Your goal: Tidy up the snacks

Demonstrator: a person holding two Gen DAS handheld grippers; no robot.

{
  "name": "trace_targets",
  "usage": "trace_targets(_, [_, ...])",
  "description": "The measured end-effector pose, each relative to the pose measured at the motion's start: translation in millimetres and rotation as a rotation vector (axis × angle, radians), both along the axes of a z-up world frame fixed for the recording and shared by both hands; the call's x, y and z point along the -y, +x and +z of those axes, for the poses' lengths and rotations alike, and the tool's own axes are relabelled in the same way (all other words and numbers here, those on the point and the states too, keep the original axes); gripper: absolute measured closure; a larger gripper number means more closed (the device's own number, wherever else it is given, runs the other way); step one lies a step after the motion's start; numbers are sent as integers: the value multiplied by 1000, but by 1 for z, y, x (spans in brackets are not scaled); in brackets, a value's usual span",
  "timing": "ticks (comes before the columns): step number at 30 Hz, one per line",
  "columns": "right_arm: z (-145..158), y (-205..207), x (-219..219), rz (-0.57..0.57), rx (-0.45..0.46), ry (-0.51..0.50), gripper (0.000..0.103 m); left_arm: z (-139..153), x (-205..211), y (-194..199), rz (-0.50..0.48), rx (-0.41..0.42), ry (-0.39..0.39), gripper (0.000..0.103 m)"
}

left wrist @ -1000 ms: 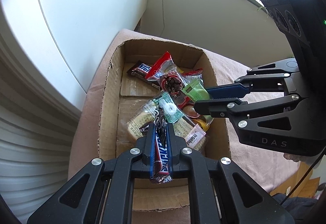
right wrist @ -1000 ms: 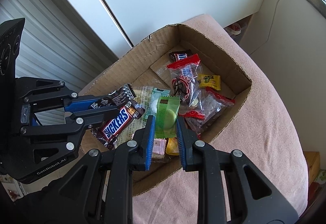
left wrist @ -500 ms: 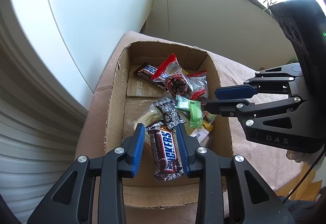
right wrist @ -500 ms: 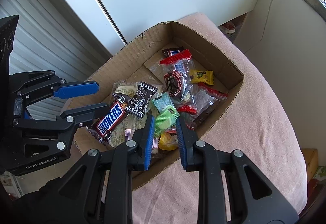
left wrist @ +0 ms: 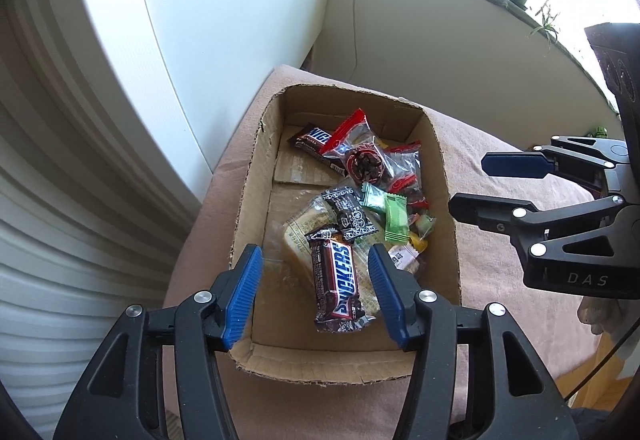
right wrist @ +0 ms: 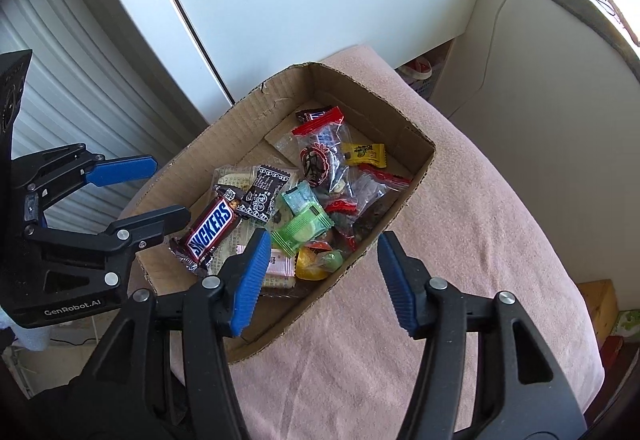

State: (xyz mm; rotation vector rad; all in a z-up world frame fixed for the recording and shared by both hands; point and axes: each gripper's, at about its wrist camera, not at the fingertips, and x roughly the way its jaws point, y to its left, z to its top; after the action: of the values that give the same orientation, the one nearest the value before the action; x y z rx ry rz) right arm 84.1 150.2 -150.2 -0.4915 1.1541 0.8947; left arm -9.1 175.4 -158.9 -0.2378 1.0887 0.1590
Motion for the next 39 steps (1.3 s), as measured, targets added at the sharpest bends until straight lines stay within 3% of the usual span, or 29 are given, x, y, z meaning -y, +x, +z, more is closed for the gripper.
trace_targets(7, [30, -10, 24, -80, 62, 28, 45, 24, 11, -22, 67, 52, 3, 48])
trace_targets(8, [34, -11, 28, -90, 64, 33, 44, 28, 13, -25, 76, 60, 8, 44])
trace_targets(12, [47, -14, 41, -135, 68, 63, 29, 41, 20, -33, 101, 86, 33, 38])
trace_targets(21, [69, -24, 55, -194, 138, 59, 28, 59, 41, -43, 118, 99, 106, 37])
trace_targets(25, [80, -32, 63, -220, 145, 79, 28, 69, 45, -52, 150, 114, 99, 31])
trace_targets(39, [105, -47, 78, -262, 193, 125, 28, 92, 56, -62, 153, 153, 113, 31])
